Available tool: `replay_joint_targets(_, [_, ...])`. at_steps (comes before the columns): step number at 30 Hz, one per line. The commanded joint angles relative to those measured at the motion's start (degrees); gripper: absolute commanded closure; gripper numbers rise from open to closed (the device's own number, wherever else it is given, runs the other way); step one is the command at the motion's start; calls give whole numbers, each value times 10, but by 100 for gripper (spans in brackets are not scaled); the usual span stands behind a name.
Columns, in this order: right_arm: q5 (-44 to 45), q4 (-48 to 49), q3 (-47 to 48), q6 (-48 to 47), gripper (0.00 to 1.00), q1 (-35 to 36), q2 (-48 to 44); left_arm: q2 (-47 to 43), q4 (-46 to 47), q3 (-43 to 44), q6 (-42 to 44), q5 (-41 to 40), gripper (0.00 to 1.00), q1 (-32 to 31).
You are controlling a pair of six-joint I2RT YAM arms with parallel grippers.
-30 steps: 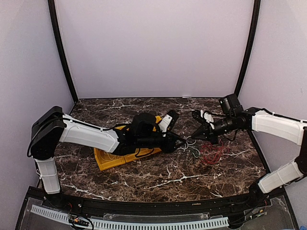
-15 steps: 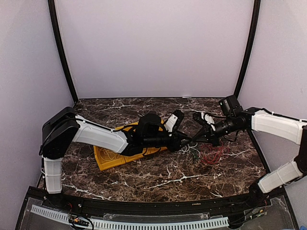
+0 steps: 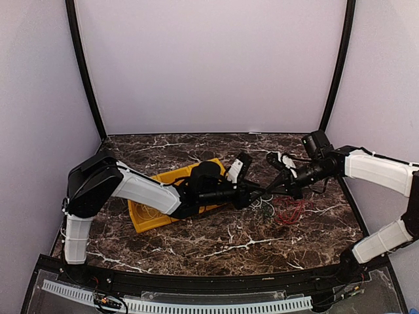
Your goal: Untangle the cables
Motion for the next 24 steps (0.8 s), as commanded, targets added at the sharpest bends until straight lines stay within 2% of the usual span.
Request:
replay_joint_targets(1, [-84, 18, 22, 12, 100, 9, -11, 4, 114, -26, -9, 10, 66, -1])
replay_joint_targets(2, [-82, 21, 19, 14, 100, 8, -12, 0, 174, -55, -14, 13, 67, -1])
replay_joint_targets(5, [-75, 27, 17, 18, 100, 5, -11, -6, 252, -97, -22, 18, 67, -1])
replay_joint_targets(9, [-73, 29, 17, 19, 100, 4, -9, -5, 239, -94, -19, 16, 65, -2])
replay_joint_targets(14, [-85, 22, 17, 14, 100, 4, -12, -2, 191, -69, -11, -34, 68, -2])
replay_joint_targets(19, [-106, 10, 22, 9, 100, 4, -14, 20, 163, -32, -3, -49, 69, -4])
replay_joint_targets(24, [-109, 13, 24, 15, 100, 4, -21, 38, 176, -14, 13, -37, 69, -10])
